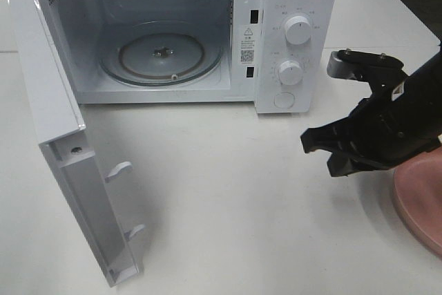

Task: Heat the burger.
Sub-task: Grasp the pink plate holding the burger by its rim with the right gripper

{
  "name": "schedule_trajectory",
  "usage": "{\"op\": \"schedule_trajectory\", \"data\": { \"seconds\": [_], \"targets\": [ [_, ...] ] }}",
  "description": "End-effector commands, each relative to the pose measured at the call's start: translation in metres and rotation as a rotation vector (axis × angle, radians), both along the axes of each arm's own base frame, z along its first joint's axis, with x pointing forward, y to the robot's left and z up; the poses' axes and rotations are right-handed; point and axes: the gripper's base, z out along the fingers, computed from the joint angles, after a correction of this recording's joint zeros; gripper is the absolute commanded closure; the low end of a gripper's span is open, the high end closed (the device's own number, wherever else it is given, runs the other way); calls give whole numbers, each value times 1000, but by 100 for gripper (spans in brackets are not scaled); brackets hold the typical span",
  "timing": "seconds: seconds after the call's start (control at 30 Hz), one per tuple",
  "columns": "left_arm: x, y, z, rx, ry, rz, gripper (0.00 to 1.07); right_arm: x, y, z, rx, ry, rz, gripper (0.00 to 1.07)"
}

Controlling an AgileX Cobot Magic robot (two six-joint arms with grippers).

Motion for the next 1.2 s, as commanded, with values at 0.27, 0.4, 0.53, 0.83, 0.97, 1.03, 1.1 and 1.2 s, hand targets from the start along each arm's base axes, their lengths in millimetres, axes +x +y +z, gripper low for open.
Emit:
{"op": "schedule_trajectory", "data": {
  "seconds": [0.27,0.4,0.53,0.83,0.97,1.03,1.1,1.2],
  "targets": [
    [-2,-1,1,-13,-27,-2,6,-29,-24,21,-227,130,129,87],
    [-2,-1,1,-13,-27,-2,6,-31,-27,21,-253,143,142,63],
    [-2,-1,1,-13,-27,-2,6,-28,-29,22,-290,107,166,12],
    [-2,-1,1,-13,-27,-2,6,-26,-30,21,-300,97,142,7],
    [-2,-1,1,-13,-27,-2,6,-21,-36,10,-311,147,120,9],
    [-2,-1,1,-13,-27,-2,6,-20,-37,7,-315,162,113,9],
    [-2,-1,1,-13,-27,-2,6,-14,-44,-2,-329,189,96,11],
    [-2,-1,1,-13,-27,-2,6,-9,-49,-11,-334,201,84,11]
  ]
}}
